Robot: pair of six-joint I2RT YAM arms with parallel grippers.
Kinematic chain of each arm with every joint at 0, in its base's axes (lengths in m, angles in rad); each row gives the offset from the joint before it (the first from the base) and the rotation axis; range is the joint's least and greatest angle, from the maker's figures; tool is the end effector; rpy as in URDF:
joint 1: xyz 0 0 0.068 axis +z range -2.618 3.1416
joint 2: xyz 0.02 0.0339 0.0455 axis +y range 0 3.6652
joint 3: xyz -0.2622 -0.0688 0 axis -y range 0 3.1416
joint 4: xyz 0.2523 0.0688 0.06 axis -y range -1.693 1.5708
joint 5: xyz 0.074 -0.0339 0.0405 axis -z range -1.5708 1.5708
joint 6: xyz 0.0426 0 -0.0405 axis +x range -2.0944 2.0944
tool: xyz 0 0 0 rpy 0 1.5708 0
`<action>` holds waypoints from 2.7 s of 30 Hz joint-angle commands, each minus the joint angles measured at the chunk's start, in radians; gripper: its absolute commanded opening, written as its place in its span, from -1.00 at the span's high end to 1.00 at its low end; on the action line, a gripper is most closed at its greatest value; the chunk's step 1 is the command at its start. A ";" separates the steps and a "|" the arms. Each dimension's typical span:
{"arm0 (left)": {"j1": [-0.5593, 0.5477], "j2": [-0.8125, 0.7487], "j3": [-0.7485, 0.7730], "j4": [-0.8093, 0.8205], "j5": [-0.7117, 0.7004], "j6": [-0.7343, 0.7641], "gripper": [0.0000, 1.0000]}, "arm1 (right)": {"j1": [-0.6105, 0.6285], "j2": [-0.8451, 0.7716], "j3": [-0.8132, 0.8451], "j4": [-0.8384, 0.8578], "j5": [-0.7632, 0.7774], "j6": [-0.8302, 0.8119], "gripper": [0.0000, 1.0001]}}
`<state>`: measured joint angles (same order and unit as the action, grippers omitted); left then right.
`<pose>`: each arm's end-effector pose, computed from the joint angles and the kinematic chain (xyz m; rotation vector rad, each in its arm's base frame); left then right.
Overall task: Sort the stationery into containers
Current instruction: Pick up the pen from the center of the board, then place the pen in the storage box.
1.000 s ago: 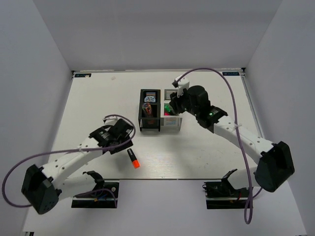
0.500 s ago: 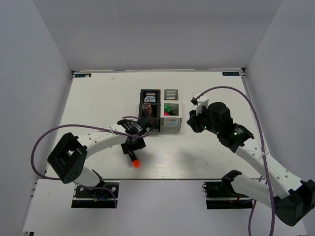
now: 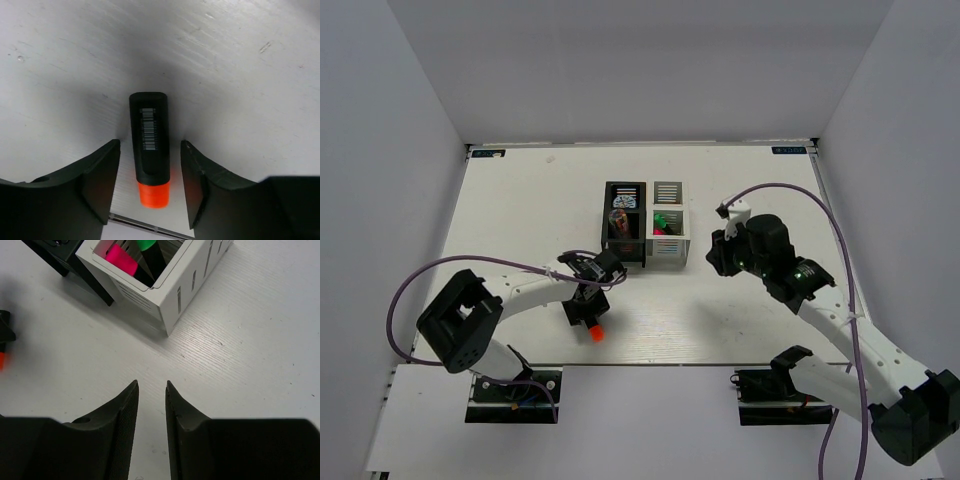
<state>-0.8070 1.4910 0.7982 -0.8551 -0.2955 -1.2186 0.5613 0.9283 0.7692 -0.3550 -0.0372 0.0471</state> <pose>0.1709 -0.1606 0.1452 -0.5917 2.8106 0.1985 0.1880 0.1200 0.2854 -0.5588 2.0351 0.4064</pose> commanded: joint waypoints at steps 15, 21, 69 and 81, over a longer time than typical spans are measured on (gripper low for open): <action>0.019 0.043 -0.090 0.154 0.059 0.001 1.00 | -0.061 -0.036 -0.025 0.016 -0.050 0.031 0.33; -0.190 0.044 0.340 -0.106 -0.279 0.232 1.00 | -0.070 -0.034 -0.027 -0.002 -0.102 -0.100 -0.69; -0.130 0.379 0.578 0.884 -0.450 0.742 0.49 | -0.164 -0.075 -0.087 -0.010 -0.257 -0.199 -0.02; -0.192 0.256 0.610 0.878 -0.398 0.879 -0.29 | -0.204 -0.069 -0.087 -0.024 -0.310 -0.201 -0.33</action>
<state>-0.9588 1.8648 1.3682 0.0189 -0.7116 -0.4080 0.3721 0.8696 0.6888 -0.3737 -0.3233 -0.1463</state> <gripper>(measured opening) 0.716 0.661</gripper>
